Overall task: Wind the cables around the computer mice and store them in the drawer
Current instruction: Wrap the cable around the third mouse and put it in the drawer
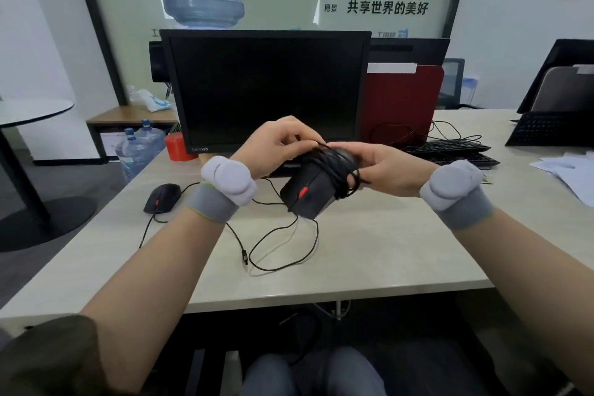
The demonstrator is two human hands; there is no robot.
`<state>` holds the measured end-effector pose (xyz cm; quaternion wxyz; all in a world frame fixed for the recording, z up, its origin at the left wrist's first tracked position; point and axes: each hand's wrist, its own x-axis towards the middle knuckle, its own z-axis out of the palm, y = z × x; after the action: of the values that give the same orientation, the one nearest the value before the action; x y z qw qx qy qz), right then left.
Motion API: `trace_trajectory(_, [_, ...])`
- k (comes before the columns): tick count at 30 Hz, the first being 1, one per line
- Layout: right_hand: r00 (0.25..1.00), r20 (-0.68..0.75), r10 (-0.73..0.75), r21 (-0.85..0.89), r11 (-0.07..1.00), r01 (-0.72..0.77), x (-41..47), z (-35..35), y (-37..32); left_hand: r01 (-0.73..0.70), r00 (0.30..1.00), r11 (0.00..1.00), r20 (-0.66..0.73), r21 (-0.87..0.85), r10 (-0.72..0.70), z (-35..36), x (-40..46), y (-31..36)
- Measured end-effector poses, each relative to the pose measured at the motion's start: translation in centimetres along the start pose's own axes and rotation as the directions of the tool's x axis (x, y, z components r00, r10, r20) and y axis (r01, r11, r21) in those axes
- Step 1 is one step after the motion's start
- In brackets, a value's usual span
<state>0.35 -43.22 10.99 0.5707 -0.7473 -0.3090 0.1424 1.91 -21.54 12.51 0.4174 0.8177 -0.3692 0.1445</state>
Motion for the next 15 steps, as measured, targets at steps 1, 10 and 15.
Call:
trace_trajectory(1, [0.999, 0.006, -0.036, 0.146, 0.989, 0.035, 0.1, 0.3, 0.1, 0.016, 0.999, 0.993, -0.039, -0.115, -0.020, 0.1, -0.2, -0.1])
trace_trajectory(10, [0.897, -0.407, -0.170, 0.381, 0.861, 0.337, 3.3, 3.0, -1.1, 0.350, 0.862, 0.750, -0.121, -0.561, -0.493, 2.2, 0.8, -0.6])
trace_trajectory(15, [0.855, -0.486, -0.179, 0.240, 0.914, 0.328, 3.8, 3.7, -0.5, 0.329, 0.869, 0.541, 0.024, -0.774, -0.494, 2.0, 0.1, -0.4])
